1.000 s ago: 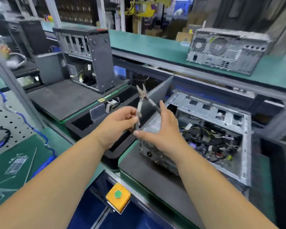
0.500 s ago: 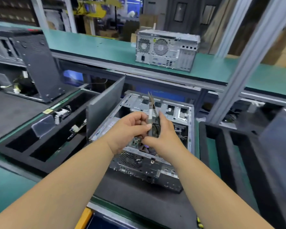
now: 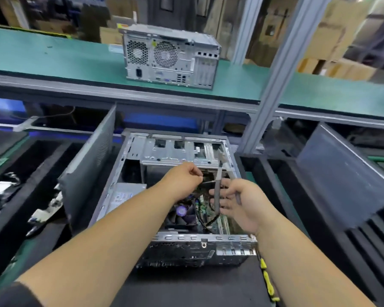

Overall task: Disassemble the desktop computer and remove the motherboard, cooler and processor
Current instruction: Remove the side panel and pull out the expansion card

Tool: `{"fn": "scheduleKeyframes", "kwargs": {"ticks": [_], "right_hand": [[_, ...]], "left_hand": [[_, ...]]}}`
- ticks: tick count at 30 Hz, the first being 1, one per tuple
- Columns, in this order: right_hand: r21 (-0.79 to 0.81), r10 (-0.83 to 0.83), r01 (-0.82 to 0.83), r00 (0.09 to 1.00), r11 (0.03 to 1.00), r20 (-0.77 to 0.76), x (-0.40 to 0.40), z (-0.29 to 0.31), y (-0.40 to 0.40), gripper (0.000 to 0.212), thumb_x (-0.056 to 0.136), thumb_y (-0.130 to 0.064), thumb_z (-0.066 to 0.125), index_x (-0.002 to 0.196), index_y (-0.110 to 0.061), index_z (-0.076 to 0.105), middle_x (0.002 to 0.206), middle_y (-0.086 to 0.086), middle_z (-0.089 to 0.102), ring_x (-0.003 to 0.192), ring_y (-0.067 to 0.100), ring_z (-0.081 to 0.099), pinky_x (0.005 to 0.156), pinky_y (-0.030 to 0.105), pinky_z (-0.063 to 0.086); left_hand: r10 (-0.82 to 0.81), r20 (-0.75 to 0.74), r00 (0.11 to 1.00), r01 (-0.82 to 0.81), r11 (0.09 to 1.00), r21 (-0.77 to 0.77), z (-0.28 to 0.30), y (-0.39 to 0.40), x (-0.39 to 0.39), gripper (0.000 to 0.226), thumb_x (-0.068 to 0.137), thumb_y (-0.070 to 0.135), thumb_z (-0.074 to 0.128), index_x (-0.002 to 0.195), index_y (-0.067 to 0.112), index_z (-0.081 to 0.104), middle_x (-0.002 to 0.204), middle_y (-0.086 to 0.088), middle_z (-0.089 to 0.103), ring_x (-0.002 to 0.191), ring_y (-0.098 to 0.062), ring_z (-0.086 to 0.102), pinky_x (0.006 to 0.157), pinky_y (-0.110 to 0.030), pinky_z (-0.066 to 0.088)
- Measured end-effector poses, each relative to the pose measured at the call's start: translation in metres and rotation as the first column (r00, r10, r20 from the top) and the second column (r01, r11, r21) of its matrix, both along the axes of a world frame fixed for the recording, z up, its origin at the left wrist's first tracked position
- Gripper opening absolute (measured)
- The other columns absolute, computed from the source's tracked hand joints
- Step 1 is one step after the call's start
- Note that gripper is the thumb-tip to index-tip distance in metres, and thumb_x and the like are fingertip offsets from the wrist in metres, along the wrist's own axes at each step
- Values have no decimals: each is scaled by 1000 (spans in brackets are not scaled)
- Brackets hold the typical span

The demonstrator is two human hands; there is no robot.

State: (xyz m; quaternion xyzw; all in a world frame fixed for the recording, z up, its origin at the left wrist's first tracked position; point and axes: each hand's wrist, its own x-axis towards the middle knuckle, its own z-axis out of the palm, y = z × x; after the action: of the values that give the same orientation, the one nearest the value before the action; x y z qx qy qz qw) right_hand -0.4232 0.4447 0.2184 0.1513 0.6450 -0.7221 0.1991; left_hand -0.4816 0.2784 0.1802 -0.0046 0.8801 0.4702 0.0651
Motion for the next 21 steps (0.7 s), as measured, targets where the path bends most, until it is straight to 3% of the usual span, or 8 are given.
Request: {"fn": "scheduleKeyframes", "kwargs": {"ticks": [3, 6, 8, 11, 18, 21], "right_hand": [[85, -35, 31, 998, 996, 50, -1, -2, 3, 39, 98, -18, 41, 135, -5, 47, 111, 24, 63, 93, 34, 60, 86, 45, 49], [212, -10, -20, 990, 977, 142, -1, -5, 8, 52, 96, -50, 48, 127, -8, 53, 108, 19, 68, 93, 32, 66, 77, 38, 53], [257, 14, -67, 979, 964, 204, -2, -7, 11, 62, 92, -61, 50, 123, -7, 54, 110, 21, 68, 91, 32, 68, 75, 38, 54], [272, 27, -104, 961, 957, 276, -3, -7, 12, 66, 90, -62, 52, 124, -5, 53, 109, 23, 67, 88, 34, 68, 74, 39, 55], [307, 31, -152, 930, 939, 366, -9, -8, 10, 69, 92, -62, 48, 127, -3, 49, 108, 26, 68, 96, 39, 69, 73, 39, 57], [324, 5, -130, 933, 937, 360, -10, -8, 8, 69, 93, -62, 46, 127, -2, 47, 109, 26, 67, 95, 38, 69, 71, 39, 57]], "left_hand": [[-118, 144, 982, 148, 964, -219, -9, 18, -25, 2, 91, 22, 56, 91, 21, 55, 82, -3, 55, 75, -22, 52, 68, -26, 38], [-228, 213, 950, 294, 884, -364, -18, 36, -39, 21, 94, 16, 49, 109, 6, 61, 101, -11, 63, 94, -27, 60, 76, -32, 46], [-250, 185, 950, 303, 878, -372, -24, 40, -44, 29, 94, 18, 51, 117, 6, 64, 115, -12, 66, 104, -29, 62, 79, -30, 47], [-243, 88, 966, 259, 893, -368, -32, 37, -43, 30, 96, 30, 55, 121, 17, 63, 119, -5, 65, 105, -27, 61, 82, -29, 46], [-152, -44, 987, 132, 946, -296, -39, 27, -45, 19, 97, 38, 55, 96, 25, 68, 86, 1, 70, 77, -20, 63, 66, -30, 50], [-159, -32, 987, 145, 953, -267, -36, 26, -45, 17, 97, 34, 56, 93, 25, 69, 86, 1, 71, 77, -20, 65, 71, -34, 54]]}}
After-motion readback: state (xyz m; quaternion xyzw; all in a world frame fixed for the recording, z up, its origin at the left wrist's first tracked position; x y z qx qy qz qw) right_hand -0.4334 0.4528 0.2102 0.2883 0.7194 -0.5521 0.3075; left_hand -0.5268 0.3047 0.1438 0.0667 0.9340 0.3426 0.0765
